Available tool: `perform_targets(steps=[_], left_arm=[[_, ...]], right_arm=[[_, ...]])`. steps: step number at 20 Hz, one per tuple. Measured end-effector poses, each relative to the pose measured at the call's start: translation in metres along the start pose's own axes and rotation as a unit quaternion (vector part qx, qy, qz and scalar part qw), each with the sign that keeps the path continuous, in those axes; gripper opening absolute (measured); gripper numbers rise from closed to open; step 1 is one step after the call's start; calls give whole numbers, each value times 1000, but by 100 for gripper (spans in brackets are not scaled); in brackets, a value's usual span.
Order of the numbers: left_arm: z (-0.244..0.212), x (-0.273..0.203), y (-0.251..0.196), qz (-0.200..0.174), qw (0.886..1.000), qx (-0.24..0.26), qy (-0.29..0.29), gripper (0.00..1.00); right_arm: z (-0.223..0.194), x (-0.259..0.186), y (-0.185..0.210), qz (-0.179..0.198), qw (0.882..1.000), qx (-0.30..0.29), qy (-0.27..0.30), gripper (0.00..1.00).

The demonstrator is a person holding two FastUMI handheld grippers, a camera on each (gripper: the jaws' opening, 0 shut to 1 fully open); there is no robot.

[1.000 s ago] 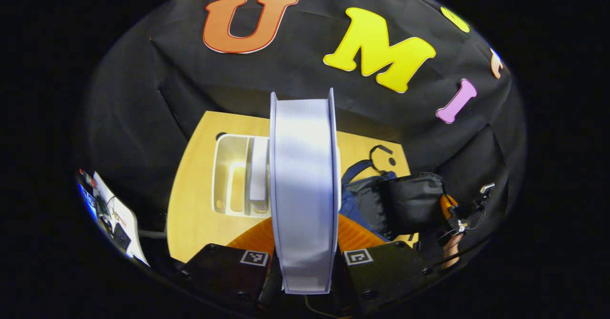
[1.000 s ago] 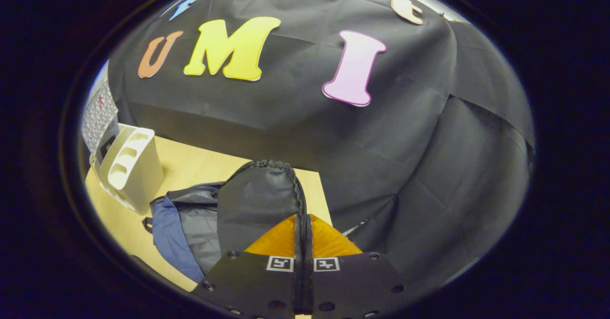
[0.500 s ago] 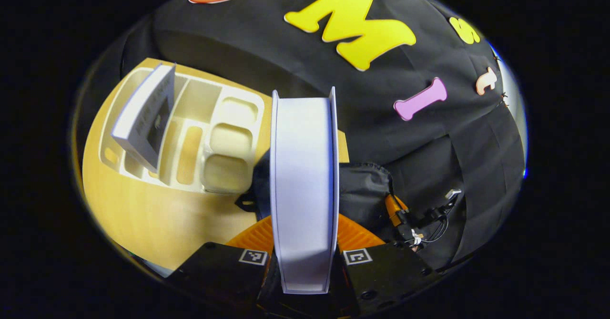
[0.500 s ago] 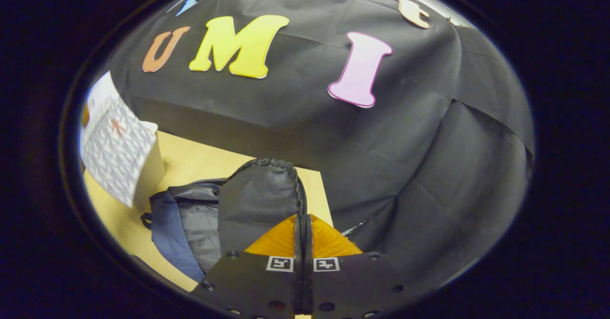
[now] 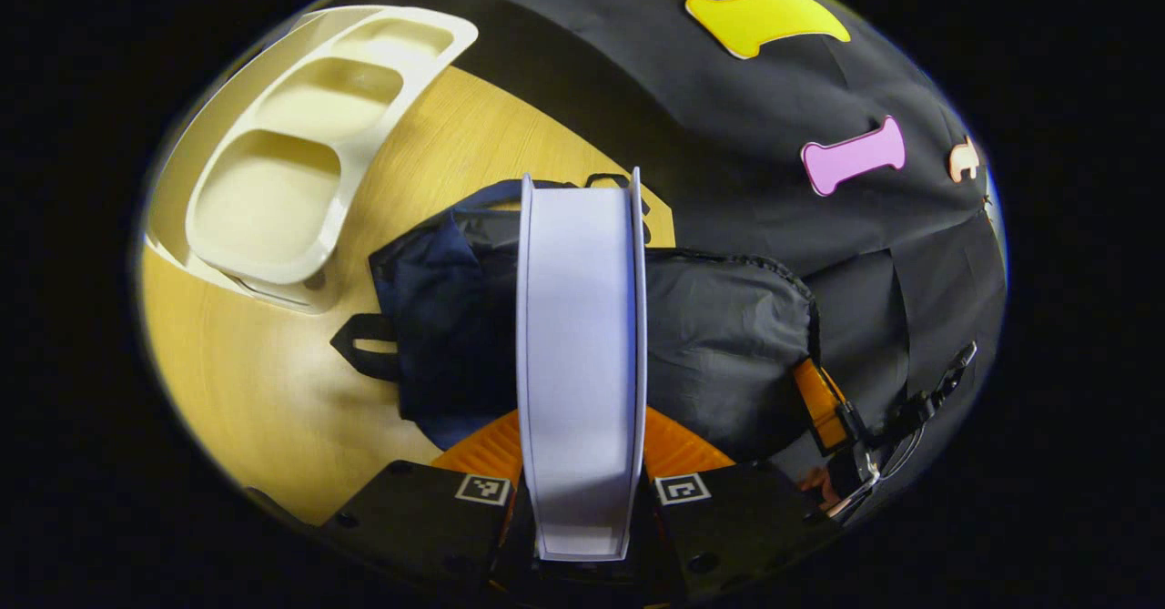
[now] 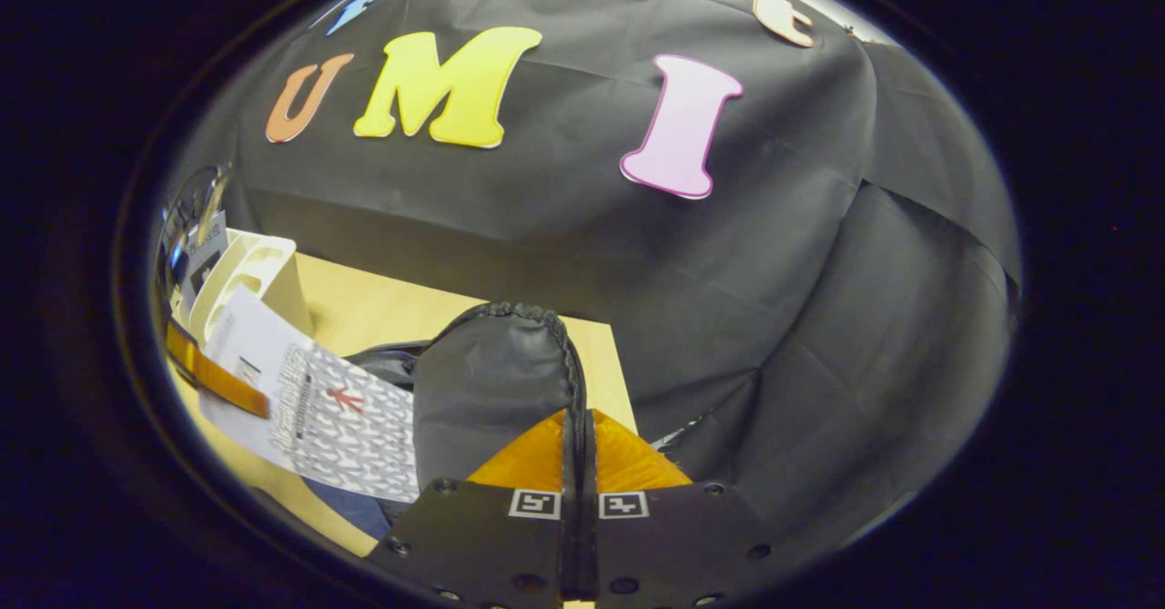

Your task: Open the schoolbag, grab two books from the bookshelf and put them into the schoolbag.

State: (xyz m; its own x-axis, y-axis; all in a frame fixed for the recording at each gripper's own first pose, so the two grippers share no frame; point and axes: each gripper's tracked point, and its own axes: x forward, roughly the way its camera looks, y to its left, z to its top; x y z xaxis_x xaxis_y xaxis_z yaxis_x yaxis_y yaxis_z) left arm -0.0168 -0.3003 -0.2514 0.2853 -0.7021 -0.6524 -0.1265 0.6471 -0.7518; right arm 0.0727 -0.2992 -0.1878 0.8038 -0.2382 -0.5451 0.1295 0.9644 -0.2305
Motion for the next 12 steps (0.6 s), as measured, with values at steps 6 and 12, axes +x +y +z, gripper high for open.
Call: perform_targets(steps=[6, 12], left_arm=[[-12, 38, -18, -67, 998, -12, -5, 43], [-23, 70, -33, -123, 992, -24, 2, 43]], right_arm=[[5, -1, -2, 0, 1000, -11, 4, 0], [24, -8, -10, -6, 1000, -27, -9, 1]])
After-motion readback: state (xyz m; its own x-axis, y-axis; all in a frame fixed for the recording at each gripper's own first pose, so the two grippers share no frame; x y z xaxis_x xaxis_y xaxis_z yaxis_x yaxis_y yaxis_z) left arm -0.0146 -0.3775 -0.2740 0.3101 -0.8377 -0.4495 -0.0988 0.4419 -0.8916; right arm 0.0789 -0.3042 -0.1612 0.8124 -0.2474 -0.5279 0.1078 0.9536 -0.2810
